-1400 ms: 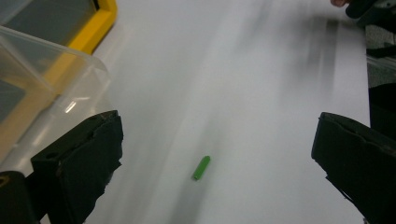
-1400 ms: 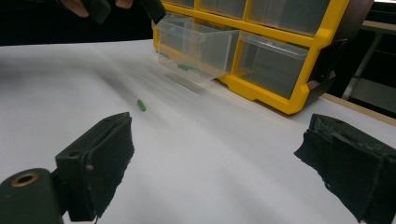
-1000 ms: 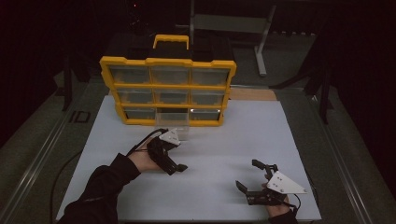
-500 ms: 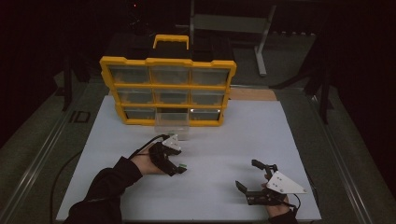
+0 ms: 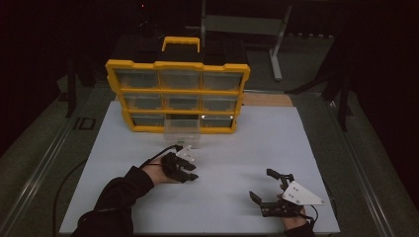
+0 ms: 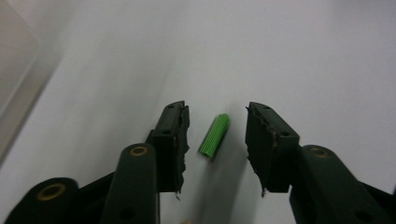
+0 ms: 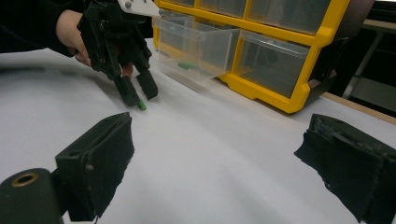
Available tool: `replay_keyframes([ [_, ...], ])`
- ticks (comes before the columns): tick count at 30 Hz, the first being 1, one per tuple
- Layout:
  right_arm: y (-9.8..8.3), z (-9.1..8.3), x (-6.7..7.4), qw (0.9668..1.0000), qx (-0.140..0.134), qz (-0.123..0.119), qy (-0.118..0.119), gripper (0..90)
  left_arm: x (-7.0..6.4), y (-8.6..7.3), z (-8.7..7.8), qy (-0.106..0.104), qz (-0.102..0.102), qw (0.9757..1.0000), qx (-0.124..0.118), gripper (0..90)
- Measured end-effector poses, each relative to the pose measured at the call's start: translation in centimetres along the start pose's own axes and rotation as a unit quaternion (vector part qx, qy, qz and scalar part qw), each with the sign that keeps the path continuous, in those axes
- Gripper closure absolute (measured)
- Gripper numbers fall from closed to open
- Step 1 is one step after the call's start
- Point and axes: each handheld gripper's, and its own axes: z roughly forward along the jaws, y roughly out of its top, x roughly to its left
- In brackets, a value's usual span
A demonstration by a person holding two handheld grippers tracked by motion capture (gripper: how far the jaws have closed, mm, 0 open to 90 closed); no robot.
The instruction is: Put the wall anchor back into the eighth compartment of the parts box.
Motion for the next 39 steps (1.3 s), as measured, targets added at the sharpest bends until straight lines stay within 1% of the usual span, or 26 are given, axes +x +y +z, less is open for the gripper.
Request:
replay_keyframes([
  [2, 0.0, 0.0, 0.0, 1.0, 0.0, 0.001, 0.001, 8.3, -0.1, 0.0, 0.1, 0.006, 0.007, 1.0, 0.004, 61.2],
  [5, 0.0, 0.0, 0.0, 1.0, 0.0, 0.0, 0.0, 8.3, -0.1, 0.1, 0.1, 0.01, 0.007, 0.9999, 0.006, 65.7],
  [6, 0.0, 0.0, 0.0, 1.0, 0.0, 0.0, 0.0, 8.3, 0.0, 0.1, 0.1, 0.012, 0.003, 0.9999, 0.007, 67.6],
  [7, 0.0, 0.0, 0.0, 1.0, 0.001, 0.0, 0.0, 8.3, 0.0, 0.1, 0.1, 0.012, 0.005, 0.9999, 0.008, 69.2],
  [12, 0.0, 0.0, 0.0, 1.0, 0.0, 0.001, 0.0, 8.3, 0.0, 0.2, 0.2, 0.005, 0.001, 1.0, 0.008, 78.8],
  [14, 0.0, 0.0, 0.0, 1.0, 0.001, 0.001, 0.0, 8.3, 0.0, 0.2, 0.2, 0.002, -0.001, 1.0, 0.009, 81.2],
  [15, 0.0, 0.0, 0.0, 1.0, 0.002, 0.001, 0.001, 8.3, 0.1, 0.2, 0.1, 0.0, 0.001, 0.9999, 0.013, 82.1],
  [16, 0.0, 0.0, 0.0, 1.0, 0.002, 0.0, 0.001, 8.3, 0.1, 0.2, 0.2, -0.002, -0.003, 0.9999, 0.012, 83.0],
  [23, 0.0, 0.0, 0.0, 1.0, 0.001, 0.001, 0.0, 8.3, 0.1, 0.3, 0.1, -0.002, -0.004, 0.9998, 0.017, 84.1],
  [28, 0.0, 0.0, 0.0, 1.0, 0.001, 0.001, 0.0, 8.3, -0.1, 0.5, -0.3, -0.004, 0.002, 0.9997, 0.022, 84.4],
  [30, 0.0, 0.0, 0.0, 1.0, 0.001, 0.001, 0.0, 8.3, -0.2, 0.8, -1.0, 0.0, 0.009, 0.9998, 0.02, 84.4],
  [31, 0.0, 0.0, 0.0, 1.0, 0.001, 0.002, 0.0, 8.3, -0.2, 0.8, -1.0, 0.0, 0.009, 0.9998, 0.02, 84.4],
  [32, 0.0, 0.0, 0.0, 1.0, 0.0, 0.001, 0.0, 8.3, -0.3, 1.1, -1.7, 0.002, 0.011, 0.9998, 0.015, 84.4],
  [34, 0.0, 0.0, 0.0, 1.0, 0.0, 0.001, 0.0, 8.3, -0.3, 1.3, -2.0, 0.0, 0.012, 0.9998, 0.014, 84.4],
  [35, 0.0, 0.0, 0.0, 1.0, 0.0, 0.001, 0.0, 8.3, -0.3, 1.6, -2.7, 0.003, 0.015, 0.9998, 0.012, 84.4],
  [37, 0.0, 0.0, 0.0, 1.0, 0.001, -0.001, 0.0, 8.3, -0.4, 1.8, -3.2, 0.008, 0.02, 0.9997, 0.014, 84.3],
  [39, 0.0, 0.0, 0.0, 1.0, 0.001, -0.001, 0.0, 8.3, -0.3, 2.0, -3.8, 0.005, 0.018, 0.9998, 0.009, 84.3],
])
